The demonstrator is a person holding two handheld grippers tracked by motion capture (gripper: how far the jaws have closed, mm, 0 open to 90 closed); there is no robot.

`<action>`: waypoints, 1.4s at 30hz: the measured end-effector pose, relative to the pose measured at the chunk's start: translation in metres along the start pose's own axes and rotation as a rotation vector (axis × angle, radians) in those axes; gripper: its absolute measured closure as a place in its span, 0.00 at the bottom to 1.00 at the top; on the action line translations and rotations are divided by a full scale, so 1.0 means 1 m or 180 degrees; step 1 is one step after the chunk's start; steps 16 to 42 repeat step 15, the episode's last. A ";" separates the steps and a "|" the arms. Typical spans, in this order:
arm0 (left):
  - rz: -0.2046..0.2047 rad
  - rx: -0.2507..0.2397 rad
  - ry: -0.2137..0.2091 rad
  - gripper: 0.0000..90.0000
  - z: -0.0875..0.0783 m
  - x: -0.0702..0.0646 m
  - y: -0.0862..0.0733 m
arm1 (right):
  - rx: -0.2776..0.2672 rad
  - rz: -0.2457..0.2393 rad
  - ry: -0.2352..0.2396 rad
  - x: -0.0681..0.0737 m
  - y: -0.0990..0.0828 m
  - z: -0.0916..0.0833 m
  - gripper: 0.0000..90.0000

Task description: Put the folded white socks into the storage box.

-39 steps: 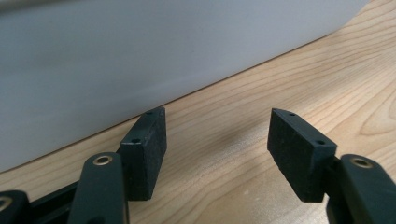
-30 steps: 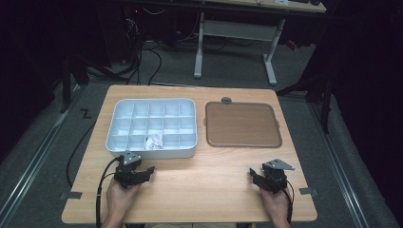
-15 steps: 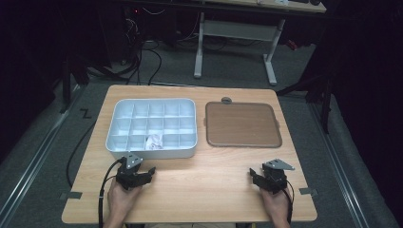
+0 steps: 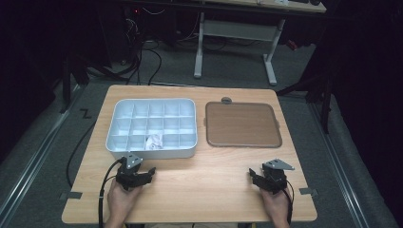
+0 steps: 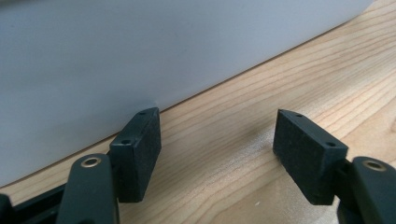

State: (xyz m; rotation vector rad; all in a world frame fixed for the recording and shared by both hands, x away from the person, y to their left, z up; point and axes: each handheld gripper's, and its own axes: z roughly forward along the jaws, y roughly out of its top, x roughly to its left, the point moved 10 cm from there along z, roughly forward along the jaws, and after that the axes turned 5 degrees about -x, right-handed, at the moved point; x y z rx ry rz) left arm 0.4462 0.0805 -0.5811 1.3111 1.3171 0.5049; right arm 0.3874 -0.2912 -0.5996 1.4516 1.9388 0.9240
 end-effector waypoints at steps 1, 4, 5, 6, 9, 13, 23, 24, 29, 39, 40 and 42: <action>-0.0001 0.0000 0.0000 0.36 0.000 0.000 0.000 | -0.0001 0.0001 0.0000 0.000 0.000 0.000 0.44; -0.0002 -0.0001 0.0001 0.36 0.000 0.000 0.000 | -0.0002 -0.0007 0.0007 0.000 0.000 0.000 0.44; -0.0001 -0.0001 0.0001 0.36 0.000 0.000 0.000 | -0.0002 -0.0009 0.0008 0.000 0.000 0.000 0.44; -0.0001 -0.0001 0.0001 0.36 0.000 0.000 0.000 | -0.0002 -0.0010 0.0008 0.000 0.000 0.000 0.44; -0.0002 -0.0004 0.0002 0.36 0.000 0.000 0.000 | -0.0001 -0.0011 0.0010 0.000 0.000 0.000 0.43; -0.0007 -0.0001 0.0001 0.37 0.000 0.000 0.000 | -0.0001 -0.0014 0.0014 0.000 0.000 0.000 0.43; -0.0010 -0.0006 -0.0001 0.37 0.000 0.000 0.000 | 0.0000 -0.0014 0.0016 0.000 0.000 0.000 0.43; -0.0010 -0.0006 -0.0001 0.37 0.000 0.000 0.000 | 0.0000 -0.0014 0.0016 0.000 0.000 0.000 0.43; -0.0010 -0.0006 -0.0001 0.37 0.000 0.000 0.000 | 0.0000 -0.0014 0.0016 0.000 0.000 0.000 0.43; -0.0010 -0.0006 -0.0001 0.37 0.000 0.000 0.000 | 0.0000 -0.0014 0.0016 0.000 0.000 0.000 0.43; -0.0010 -0.0006 -0.0001 0.37 0.000 0.000 0.000 | 0.0000 -0.0014 0.0016 0.000 0.000 0.000 0.43; -0.0010 -0.0006 -0.0001 0.37 0.000 0.000 0.000 | 0.0000 -0.0014 0.0016 0.000 0.000 0.000 0.43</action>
